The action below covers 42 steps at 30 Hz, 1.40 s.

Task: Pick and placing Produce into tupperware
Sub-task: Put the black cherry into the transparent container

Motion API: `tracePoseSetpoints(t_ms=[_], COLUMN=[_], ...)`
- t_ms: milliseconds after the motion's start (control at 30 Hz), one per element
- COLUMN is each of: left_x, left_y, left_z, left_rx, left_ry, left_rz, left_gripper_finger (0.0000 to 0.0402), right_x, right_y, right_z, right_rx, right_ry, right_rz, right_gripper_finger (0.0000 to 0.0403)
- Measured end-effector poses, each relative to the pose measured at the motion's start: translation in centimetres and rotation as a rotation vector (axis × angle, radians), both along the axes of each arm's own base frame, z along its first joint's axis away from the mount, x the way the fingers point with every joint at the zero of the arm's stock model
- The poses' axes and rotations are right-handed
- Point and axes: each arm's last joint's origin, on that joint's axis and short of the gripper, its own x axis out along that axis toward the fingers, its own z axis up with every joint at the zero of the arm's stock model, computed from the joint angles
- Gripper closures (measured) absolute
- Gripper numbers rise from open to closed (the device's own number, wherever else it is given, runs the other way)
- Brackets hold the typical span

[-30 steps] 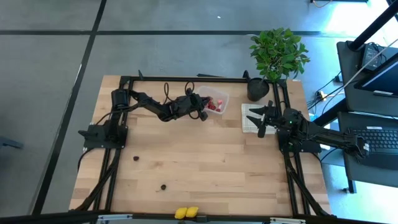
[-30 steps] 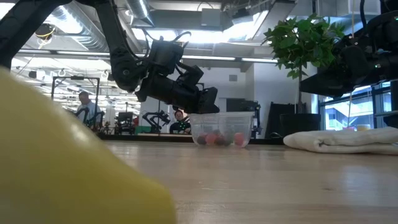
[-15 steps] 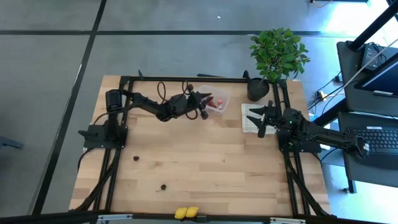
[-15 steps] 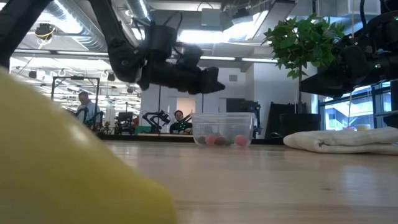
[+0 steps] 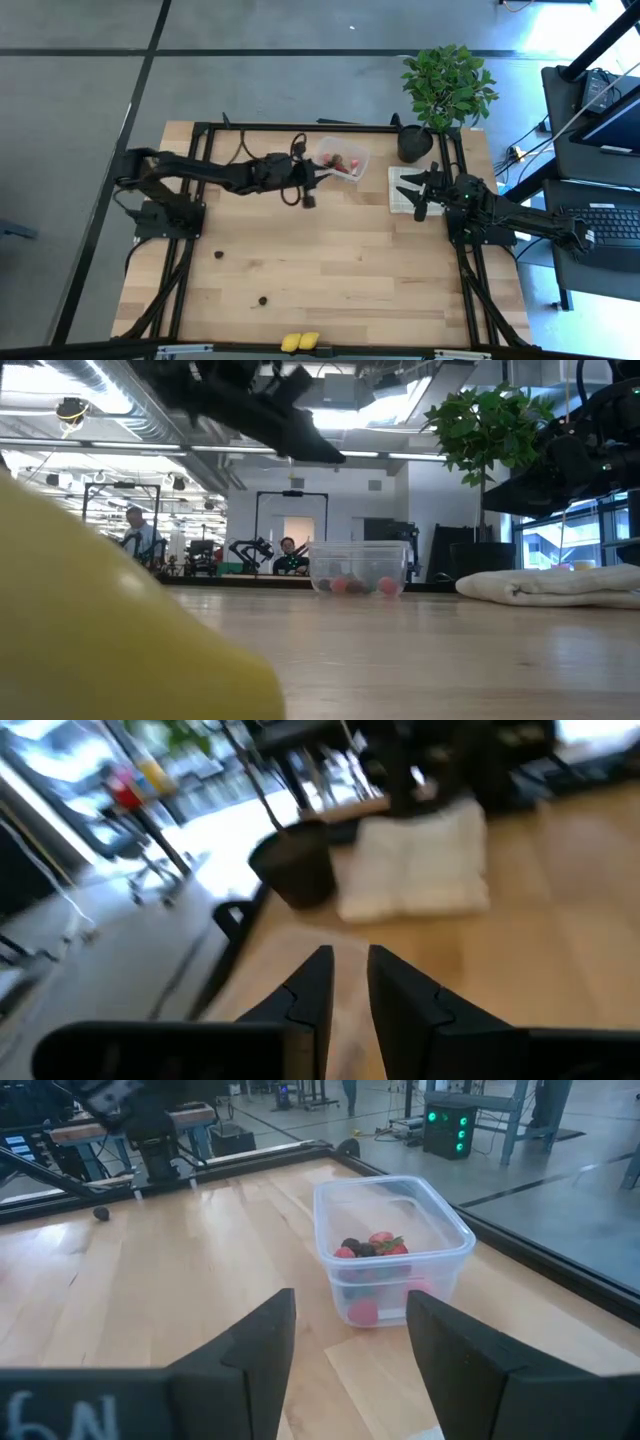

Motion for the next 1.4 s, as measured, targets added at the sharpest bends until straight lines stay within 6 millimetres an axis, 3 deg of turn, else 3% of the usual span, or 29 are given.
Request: tracePoseSetpoints(t_ms=[300,567,667,800,1067,1400], left_x=[-4.5,-6.5,-7.0,-7.6,-7.9,-8.6], left_y=[-3.1,-5.2,-5.8,-6.6,-8.4,-11.4], left_z=[2.7,3.1,2.5,1.7,1.6,1.3], left_rx=[-0.12,-0.175,-0.206,-0.241,-0.342,-0.709], left_ry=[0.158,0.257,0.327,0.419,0.416,0.471], left_rz=[-0.045,-0.086,-0.084,-0.087,-0.087,-0.187], left_gripper_finger=[0.0367,0.0376,0.0352,0.0288,0.0166,0.0146], right_x=[0.1,0.1,0.1,0.1,0.1,0.1], right_y=[0.0,0.0,-0.1,-0.1,0.0,0.0], right_z=[-0.2,-0.3,-0.3,-0.3,-0.3,-0.3], right_rx=[0.007,0.01,0.011,0.011,0.012,0.018], right_ry=[0.019,0.027,0.029,0.029,0.029,0.027], right_rz=[0.0,0.0,0.0,0.0,0.0,-0.001], right_gripper_finger=[0.0208,0.0208,0.0208,0.0208,0.0208,0.0208])
